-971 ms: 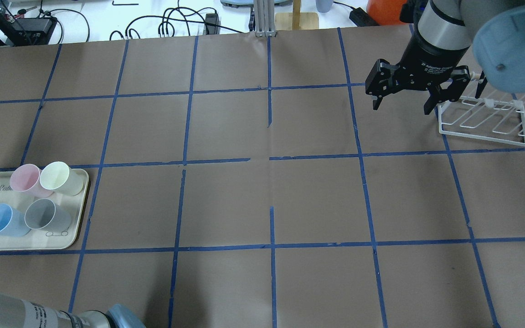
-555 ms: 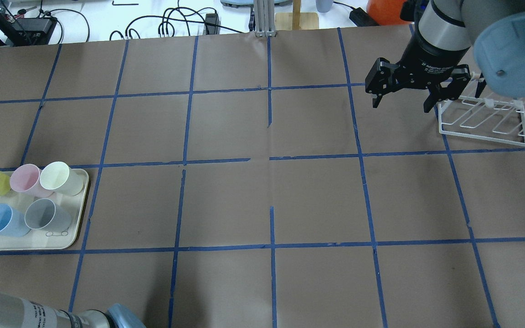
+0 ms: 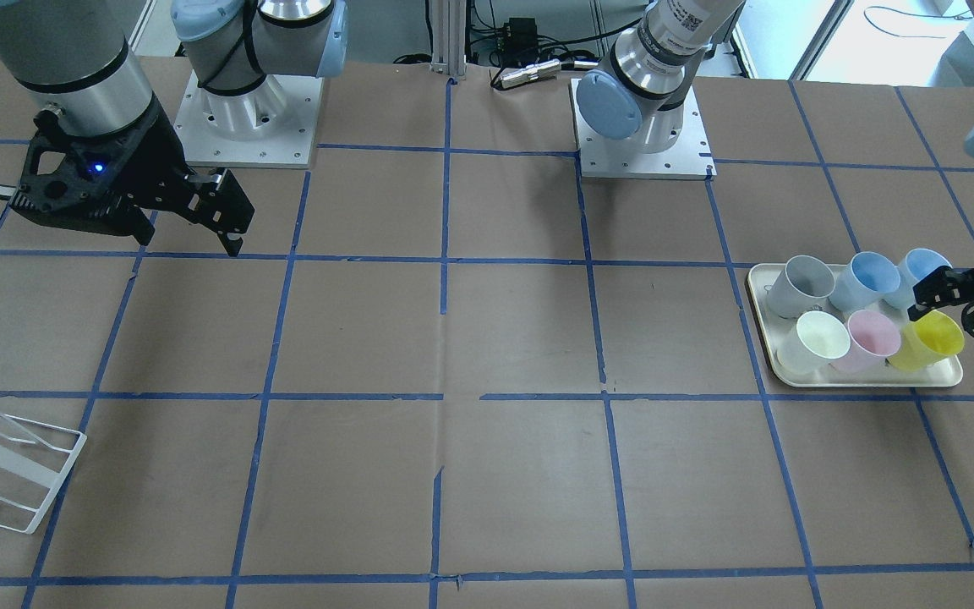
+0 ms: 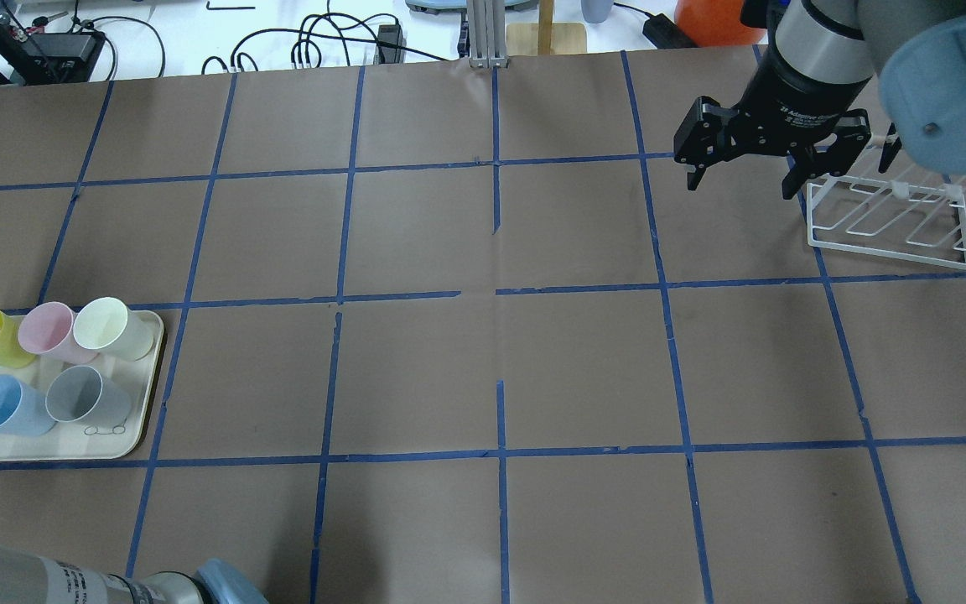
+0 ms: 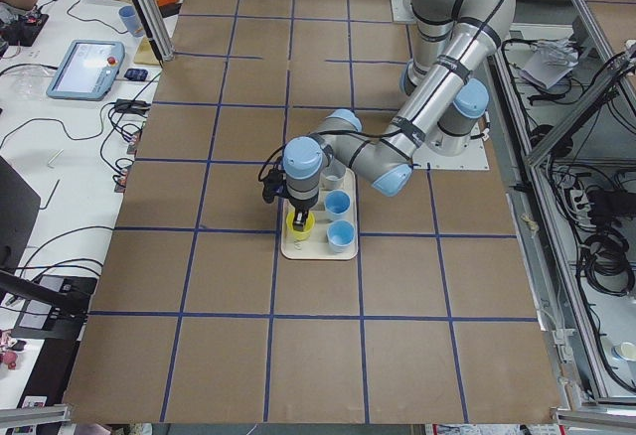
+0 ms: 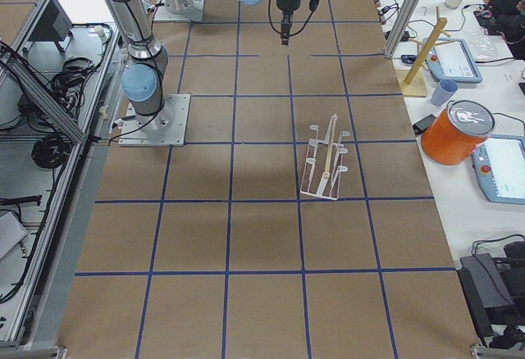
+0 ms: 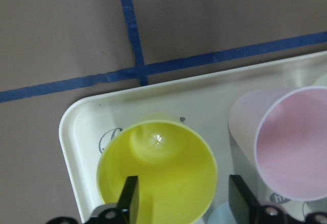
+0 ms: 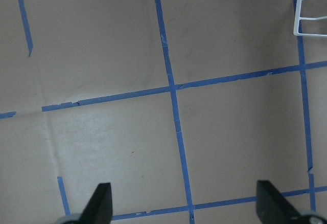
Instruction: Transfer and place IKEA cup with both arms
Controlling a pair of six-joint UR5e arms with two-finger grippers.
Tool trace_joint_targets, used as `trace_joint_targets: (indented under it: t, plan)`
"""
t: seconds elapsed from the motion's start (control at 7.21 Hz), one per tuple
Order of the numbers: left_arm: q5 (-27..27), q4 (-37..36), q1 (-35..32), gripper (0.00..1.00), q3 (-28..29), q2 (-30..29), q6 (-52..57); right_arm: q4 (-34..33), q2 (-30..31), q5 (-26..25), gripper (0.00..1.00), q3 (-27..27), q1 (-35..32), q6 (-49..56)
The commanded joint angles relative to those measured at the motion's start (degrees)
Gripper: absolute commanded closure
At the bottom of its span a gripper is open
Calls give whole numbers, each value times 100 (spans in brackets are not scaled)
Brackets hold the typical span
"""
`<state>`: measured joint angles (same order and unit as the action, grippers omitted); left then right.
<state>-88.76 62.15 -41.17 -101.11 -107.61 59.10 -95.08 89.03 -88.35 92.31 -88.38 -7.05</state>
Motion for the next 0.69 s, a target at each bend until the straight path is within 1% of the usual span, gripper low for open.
trace_joint_targets:
  t: [0.0,0.14,0.28,0.55]
  plan:
    - [25,1413,-171,0,772,458,-378,-1,9,-6,0,-2,-4,2]
    - [8,1927,-720,0,1151,669,-1078,-1,9,-6,0,-28,-4,2]
    - [-27,2176,-1509,0,1302,862,-2050,-1,9,2,0,-37,-4,2]
    - [-10,2231,-3091,0,1313,1179,-4466,-1,9,2,0,-73,-4,-7]
